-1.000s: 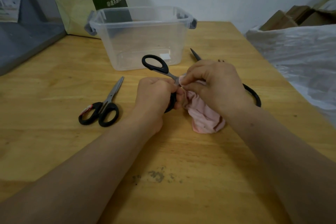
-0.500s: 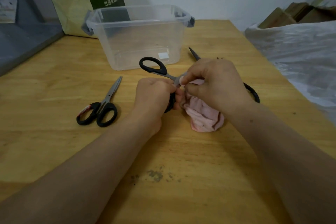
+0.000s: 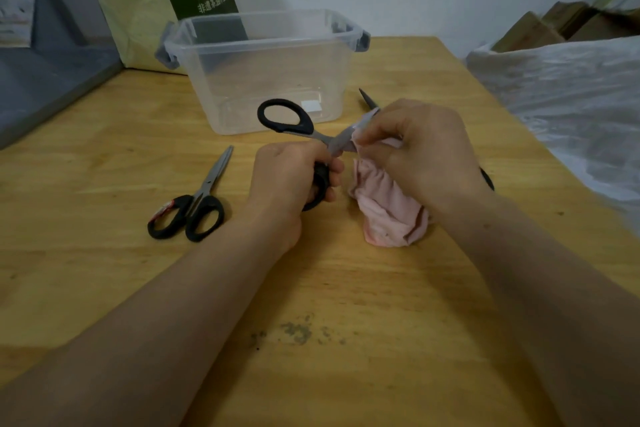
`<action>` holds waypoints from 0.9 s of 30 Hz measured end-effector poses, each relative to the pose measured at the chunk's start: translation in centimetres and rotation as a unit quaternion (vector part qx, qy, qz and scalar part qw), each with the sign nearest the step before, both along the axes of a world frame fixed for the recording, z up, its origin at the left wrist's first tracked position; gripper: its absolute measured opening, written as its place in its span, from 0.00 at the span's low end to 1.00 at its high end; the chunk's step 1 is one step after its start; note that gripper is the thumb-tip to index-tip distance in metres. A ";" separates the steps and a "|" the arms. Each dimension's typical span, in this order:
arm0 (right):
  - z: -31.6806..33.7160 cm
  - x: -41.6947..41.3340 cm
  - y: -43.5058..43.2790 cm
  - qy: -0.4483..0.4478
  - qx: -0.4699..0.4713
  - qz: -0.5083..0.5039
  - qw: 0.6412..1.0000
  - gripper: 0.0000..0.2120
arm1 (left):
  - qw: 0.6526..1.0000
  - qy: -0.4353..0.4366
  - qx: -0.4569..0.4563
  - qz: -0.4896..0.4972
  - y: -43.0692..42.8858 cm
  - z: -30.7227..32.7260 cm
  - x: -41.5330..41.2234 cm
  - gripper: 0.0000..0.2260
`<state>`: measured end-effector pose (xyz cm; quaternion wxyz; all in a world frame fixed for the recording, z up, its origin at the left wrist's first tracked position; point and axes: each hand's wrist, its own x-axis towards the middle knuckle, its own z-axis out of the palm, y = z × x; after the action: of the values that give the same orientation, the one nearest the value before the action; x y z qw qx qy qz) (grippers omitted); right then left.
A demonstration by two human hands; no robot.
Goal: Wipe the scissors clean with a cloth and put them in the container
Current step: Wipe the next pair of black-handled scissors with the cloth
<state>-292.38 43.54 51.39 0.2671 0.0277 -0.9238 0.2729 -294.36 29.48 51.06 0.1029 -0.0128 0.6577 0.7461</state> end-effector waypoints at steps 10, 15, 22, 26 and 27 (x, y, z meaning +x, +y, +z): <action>-0.2 0.2 0.0 -0.070 -0.061 -0.027 0.995 0.03 | 0.999 0.036 -0.006 -0.035 -0.6 -0.5 -0.6 0.09; -0.4 0.1 0.4 -0.070 -0.081 -0.007 0.994 0.07 | 0.996 0.060 -0.062 -0.024 -1.0 -0.6 -0.9 0.06; 2.8 1.5 4.3 0.008 -0.132 -0.106 0.986 0.06 | 0.996 0.080 -0.026 -0.011 -1.1 -0.3 -0.9 0.07; 3.4 1.8 4.3 0.034 -0.155 -0.089 0.983 0.18 | 0.990 0.138 -0.006 0.016 -1.3 0.4 -1.0 0.08; 3.4 1.6 4.1 0.038 -0.145 -0.090 0.985 0.17 | 0.986 0.162 -0.006 0.026 -1.4 0.6 -1.0 0.08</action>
<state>-290.77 47.60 54.80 0.3264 -0.0840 -0.8624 0.3778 -295.38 28.08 51.67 -0.0245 0.0909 0.6695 0.7369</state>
